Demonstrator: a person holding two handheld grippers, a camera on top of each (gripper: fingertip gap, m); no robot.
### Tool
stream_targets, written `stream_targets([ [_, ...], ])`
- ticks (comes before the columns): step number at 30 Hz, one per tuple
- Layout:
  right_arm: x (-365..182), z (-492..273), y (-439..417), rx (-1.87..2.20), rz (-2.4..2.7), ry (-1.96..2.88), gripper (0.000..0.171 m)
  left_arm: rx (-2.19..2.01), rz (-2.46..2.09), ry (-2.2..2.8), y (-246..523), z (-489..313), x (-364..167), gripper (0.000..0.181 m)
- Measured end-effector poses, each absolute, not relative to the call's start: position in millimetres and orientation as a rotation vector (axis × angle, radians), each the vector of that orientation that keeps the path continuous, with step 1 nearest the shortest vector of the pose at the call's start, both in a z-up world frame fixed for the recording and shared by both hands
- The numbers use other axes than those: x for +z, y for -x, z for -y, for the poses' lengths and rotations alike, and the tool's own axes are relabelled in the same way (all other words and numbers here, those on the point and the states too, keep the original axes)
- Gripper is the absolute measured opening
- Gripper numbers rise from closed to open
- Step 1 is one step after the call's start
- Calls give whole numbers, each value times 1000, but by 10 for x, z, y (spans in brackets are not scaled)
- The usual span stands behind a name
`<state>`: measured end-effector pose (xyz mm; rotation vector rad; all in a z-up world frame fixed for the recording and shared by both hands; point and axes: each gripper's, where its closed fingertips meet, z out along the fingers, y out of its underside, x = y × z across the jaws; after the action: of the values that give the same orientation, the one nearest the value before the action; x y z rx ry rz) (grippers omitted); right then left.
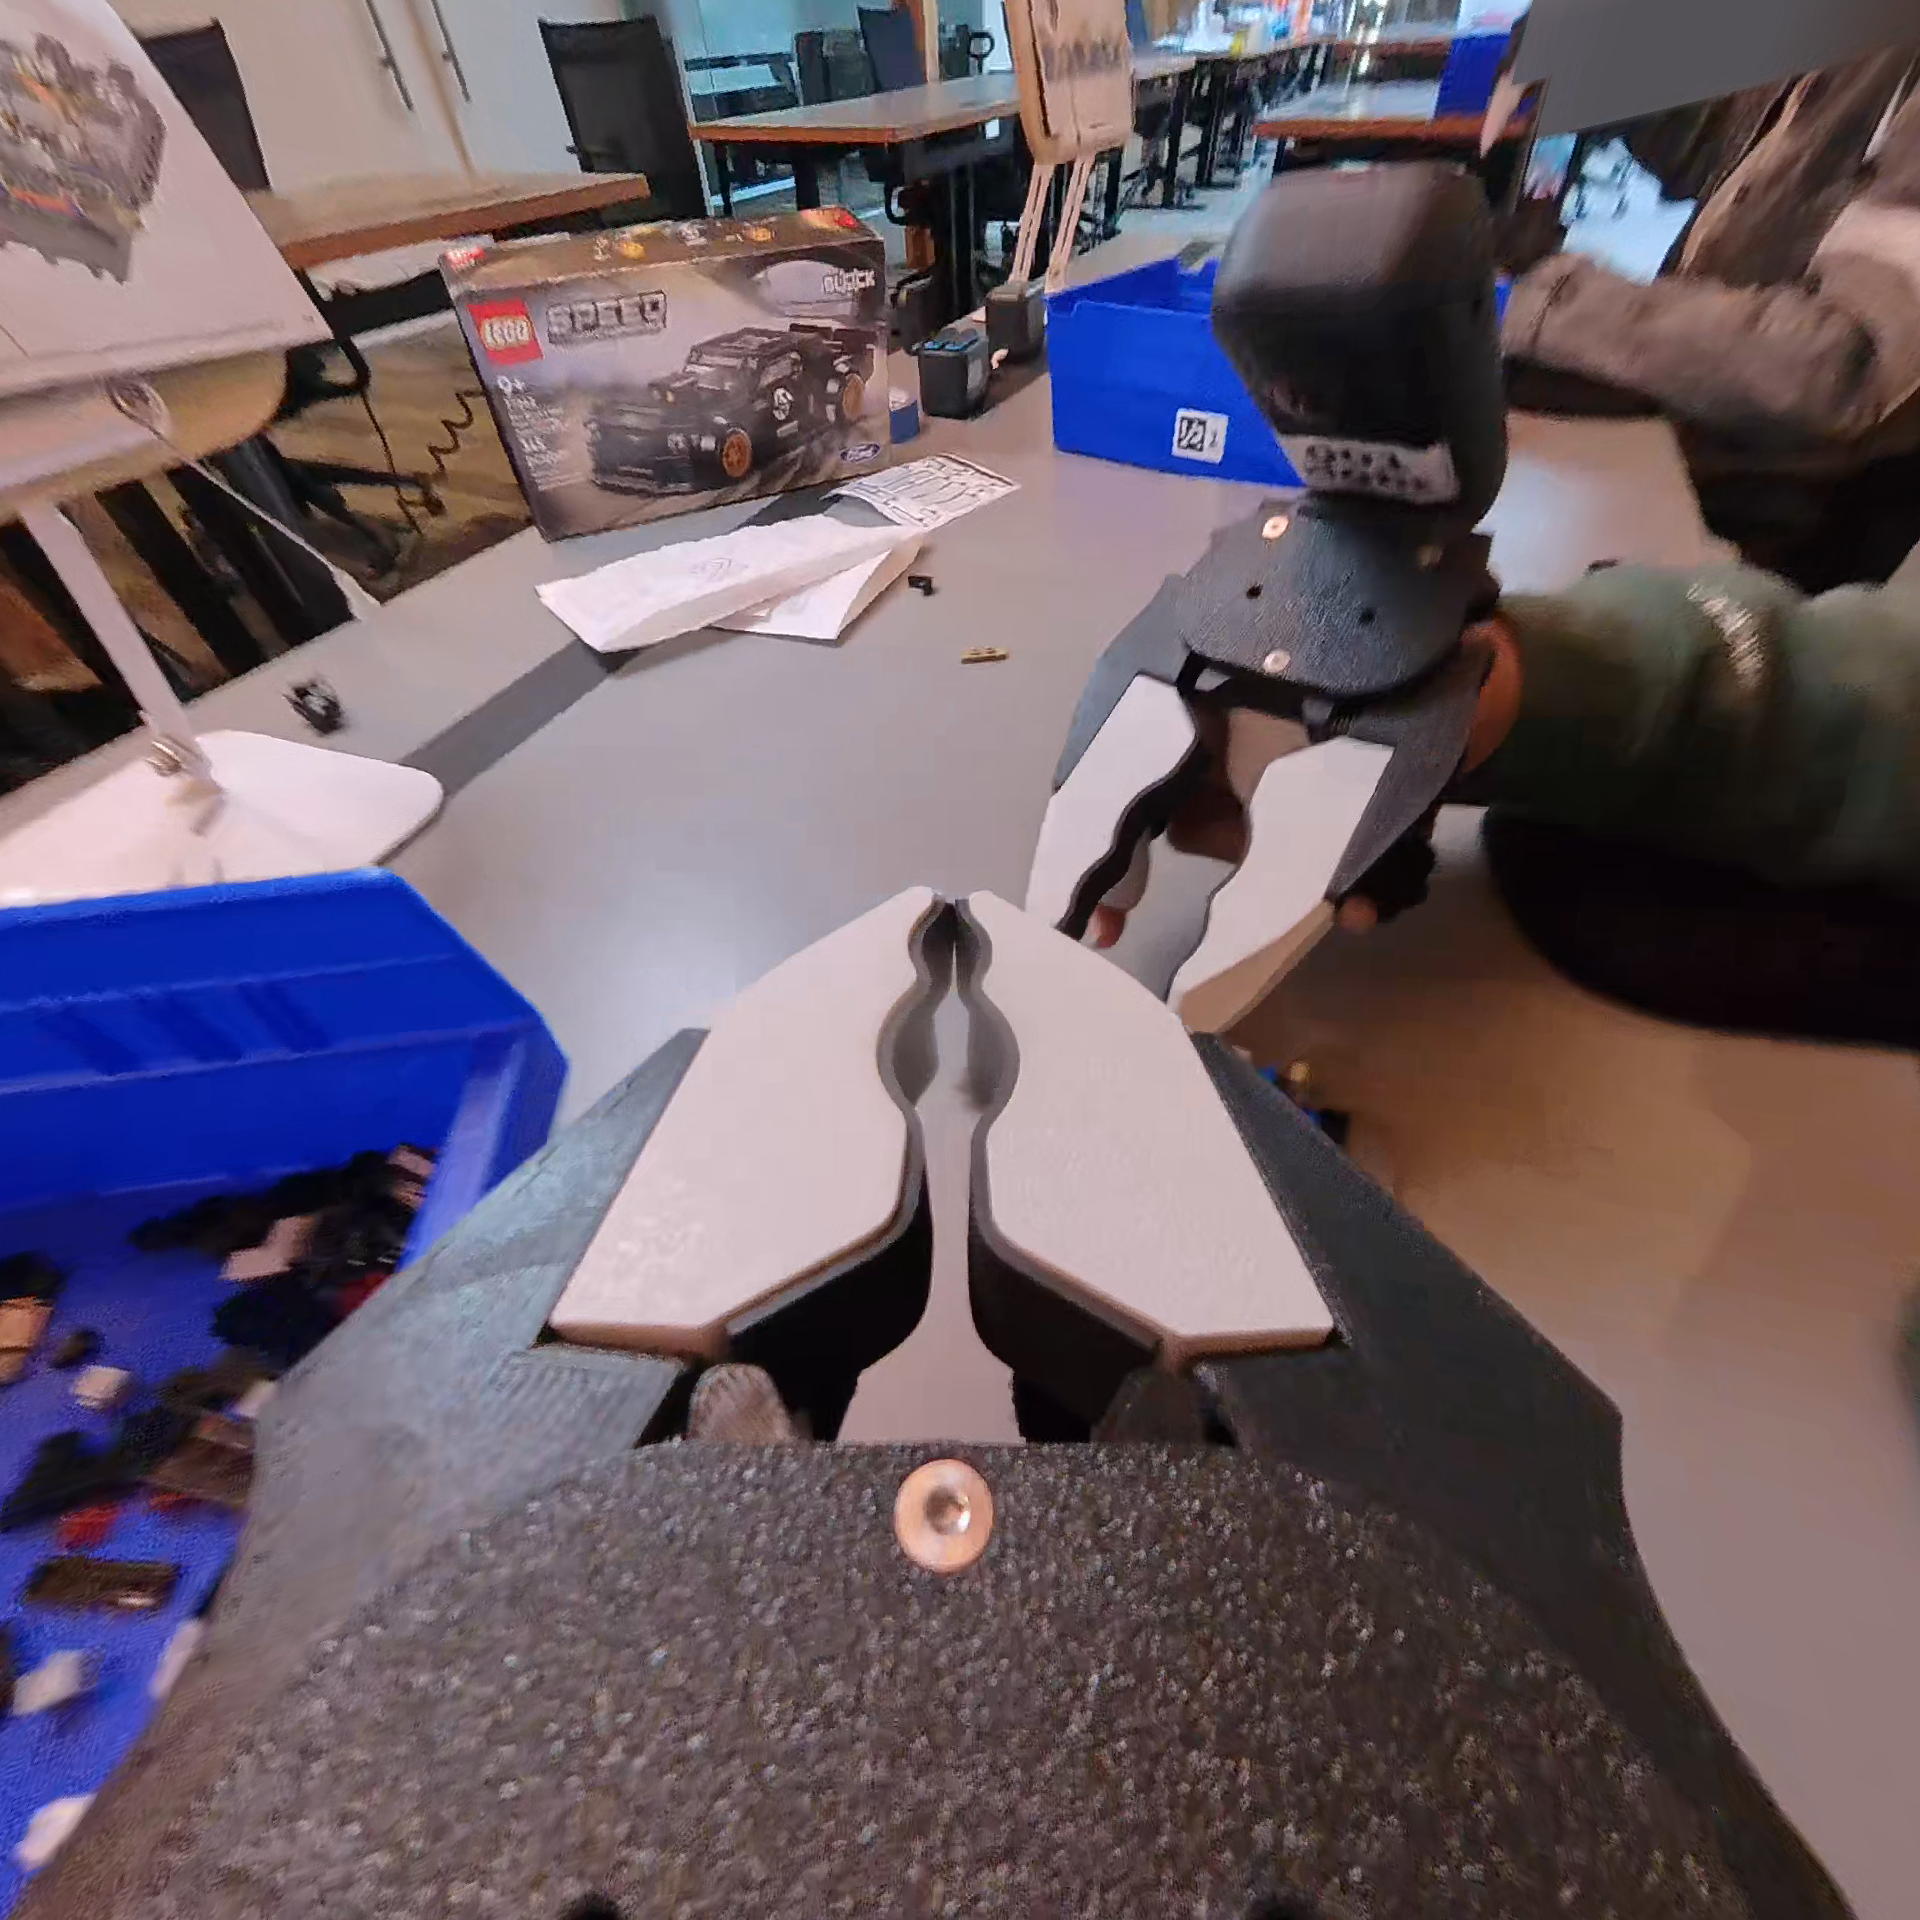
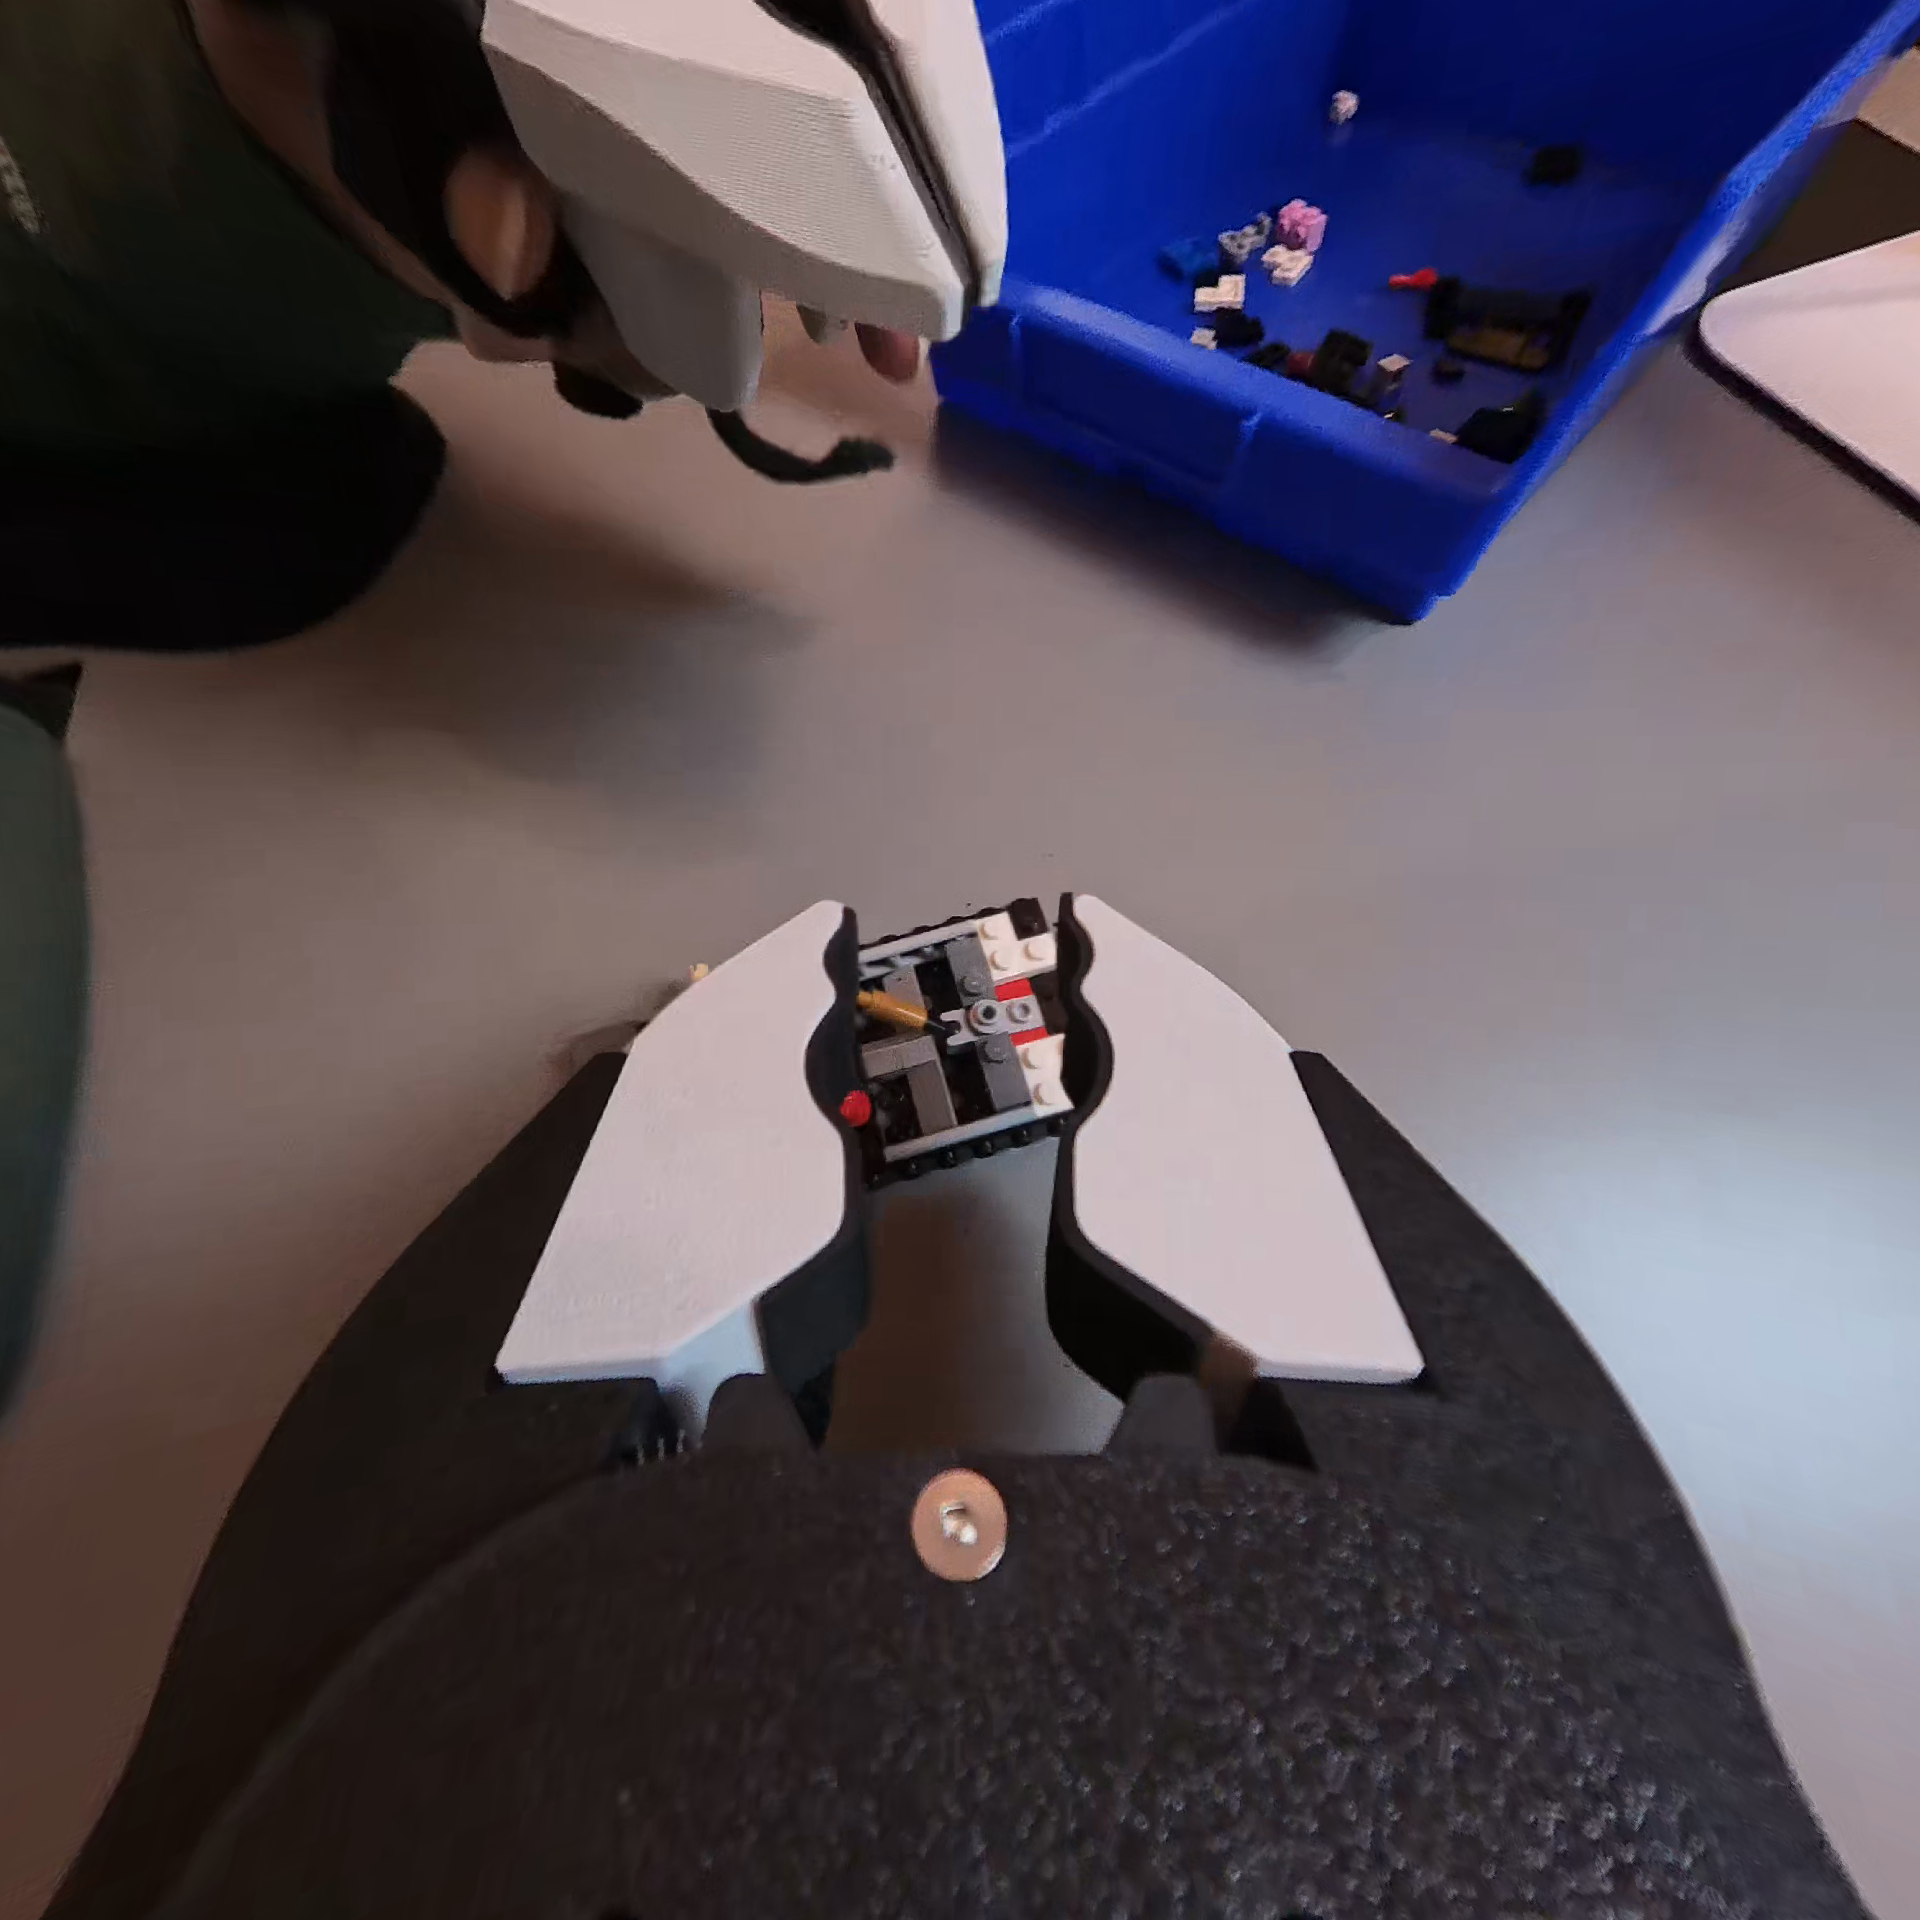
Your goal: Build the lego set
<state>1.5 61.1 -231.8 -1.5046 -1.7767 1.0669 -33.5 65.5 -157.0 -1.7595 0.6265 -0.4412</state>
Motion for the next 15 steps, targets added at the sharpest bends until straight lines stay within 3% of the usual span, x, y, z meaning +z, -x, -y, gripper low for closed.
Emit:
stream_targets([
  [4, -2323, -551, 25, 1044, 1794, 1461, 35, -484, -535, 1791, 330, -595, -1747, 0],
  [7, -2164, -660, 82, 986, 1669, 1376, 0, -481, -452, 1704, 442, -626, -1776, 0],
  [15, -1643, -1084, 51, 894, 1201, 1265, 0, -428, -287, 1618, 788, -729, -1693, 0],
])
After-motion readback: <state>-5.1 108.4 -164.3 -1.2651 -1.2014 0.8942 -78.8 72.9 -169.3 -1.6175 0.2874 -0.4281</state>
